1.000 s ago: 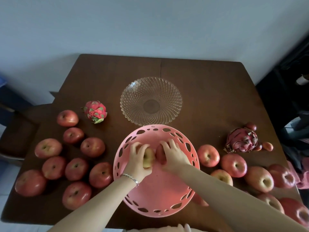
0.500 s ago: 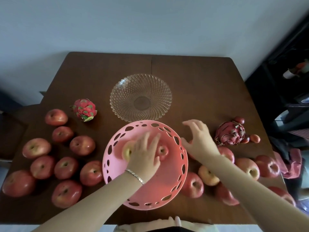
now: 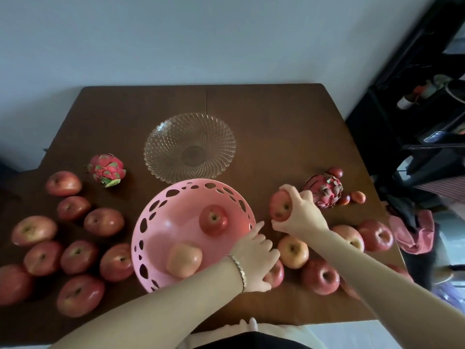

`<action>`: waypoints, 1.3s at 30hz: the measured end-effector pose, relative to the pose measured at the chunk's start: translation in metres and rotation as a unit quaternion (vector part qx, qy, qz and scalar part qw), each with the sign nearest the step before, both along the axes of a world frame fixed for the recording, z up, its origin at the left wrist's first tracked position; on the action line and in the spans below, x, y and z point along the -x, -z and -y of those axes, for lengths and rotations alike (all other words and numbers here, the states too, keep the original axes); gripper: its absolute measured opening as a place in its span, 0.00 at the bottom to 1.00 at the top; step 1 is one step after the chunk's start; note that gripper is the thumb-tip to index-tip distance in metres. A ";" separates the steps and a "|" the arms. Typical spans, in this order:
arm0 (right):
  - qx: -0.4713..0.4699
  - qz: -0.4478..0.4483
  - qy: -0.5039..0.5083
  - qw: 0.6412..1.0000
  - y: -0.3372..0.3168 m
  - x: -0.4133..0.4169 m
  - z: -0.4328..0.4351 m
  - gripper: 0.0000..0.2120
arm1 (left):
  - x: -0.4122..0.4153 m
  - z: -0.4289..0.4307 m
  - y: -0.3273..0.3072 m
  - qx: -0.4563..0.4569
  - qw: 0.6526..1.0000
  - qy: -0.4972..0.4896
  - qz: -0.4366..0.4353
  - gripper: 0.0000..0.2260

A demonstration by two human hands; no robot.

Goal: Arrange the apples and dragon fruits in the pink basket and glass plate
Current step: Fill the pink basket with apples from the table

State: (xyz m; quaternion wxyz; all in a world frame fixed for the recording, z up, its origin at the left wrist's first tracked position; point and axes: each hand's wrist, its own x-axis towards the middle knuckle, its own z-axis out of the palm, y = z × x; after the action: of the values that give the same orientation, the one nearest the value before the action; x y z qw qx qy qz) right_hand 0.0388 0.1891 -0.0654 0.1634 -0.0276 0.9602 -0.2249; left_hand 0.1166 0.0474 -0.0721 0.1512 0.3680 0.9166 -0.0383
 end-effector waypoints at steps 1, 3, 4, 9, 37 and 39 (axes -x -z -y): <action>0.022 -0.009 0.012 1.000 -0.007 0.000 -0.005 0.37 | 0.002 -0.007 -0.001 0.057 0.998 0.013 0.036 0.27; 0.046 -0.013 0.022 0.999 -0.020 -0.001 -0.016 0.37 | 0.004 -0.020 -0.002 0.155 0.986 0.041 0.046 0.36; 0.052 -0.013 0.022 0.998 -0.024 -0.002 -0.020 0.37 | 0.005 -0.025 0.001 0.178 0.982 0.049 0.041 0.38; 0.106 -0.013 0.036 0.994 -0.031 -0.011 -0.032 0.37 | 0.004 -0.027 0.010 0.105 0.993 0.008 0.043 0.31; -0.083 0.110 -0.254 0.957 0.027 -0.064 0.116 0.39 | -0.046 0.113 -0.009 -0.455 0.579 -0.667 0.115 0.33; -0.084 0.111 -0.250 0.958 0.029 -0.062 0.117 0.41 | -0.047 0.114 -0.009 -0.459 0.577 -0.667 0.111 0.34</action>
State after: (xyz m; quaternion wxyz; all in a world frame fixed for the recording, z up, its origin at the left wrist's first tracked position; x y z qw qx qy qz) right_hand 0.1007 0.0720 -0.0943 0.3217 -0.2275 0.9139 -0.0975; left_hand 0.1631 -0.0668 -0.0634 0.0458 -0.3253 0.7747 0.5403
